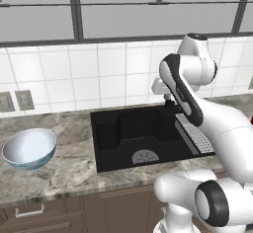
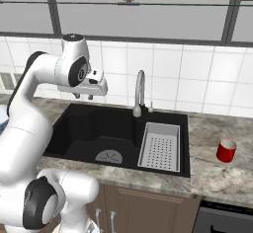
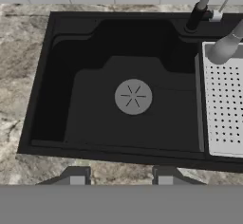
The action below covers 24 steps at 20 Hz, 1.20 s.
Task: Pick the mug and place it in the sink. Pick the bowl and place it in the open cabinet and then close the cabinet.
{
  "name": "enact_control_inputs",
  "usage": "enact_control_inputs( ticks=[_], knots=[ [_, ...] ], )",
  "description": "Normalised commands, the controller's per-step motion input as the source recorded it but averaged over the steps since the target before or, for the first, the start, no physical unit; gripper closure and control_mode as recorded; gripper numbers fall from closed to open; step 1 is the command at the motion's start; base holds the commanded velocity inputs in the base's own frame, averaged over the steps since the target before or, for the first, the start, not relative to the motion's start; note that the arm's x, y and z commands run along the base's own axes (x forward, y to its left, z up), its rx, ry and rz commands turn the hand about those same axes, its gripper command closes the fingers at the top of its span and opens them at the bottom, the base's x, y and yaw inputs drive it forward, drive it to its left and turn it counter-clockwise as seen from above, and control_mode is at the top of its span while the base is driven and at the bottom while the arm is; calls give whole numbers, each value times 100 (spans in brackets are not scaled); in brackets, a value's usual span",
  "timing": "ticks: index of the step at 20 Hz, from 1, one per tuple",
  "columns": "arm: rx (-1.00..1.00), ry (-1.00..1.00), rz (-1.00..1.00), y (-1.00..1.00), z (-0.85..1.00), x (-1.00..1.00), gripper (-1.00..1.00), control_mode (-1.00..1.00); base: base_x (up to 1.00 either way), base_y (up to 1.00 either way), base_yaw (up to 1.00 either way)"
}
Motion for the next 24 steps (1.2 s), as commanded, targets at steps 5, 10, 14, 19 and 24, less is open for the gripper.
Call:
enact_control_inputs(
  ticks=[5,10,14,19,24],
  knots=[
    [0,0,0,0,0,-41,-100,-100,0,0,0],
    [0,0,0,0,1,-72,-100,-100,0,0,0],
    [0,0,0,-20,13,-74,-100,-100,0,0,0],
    [0,0,0,-52,0,-79,-100,-100,0,0,0],
    [0,0,0,-71,0,-82,-100,-100,0,0,0]
  ],
)
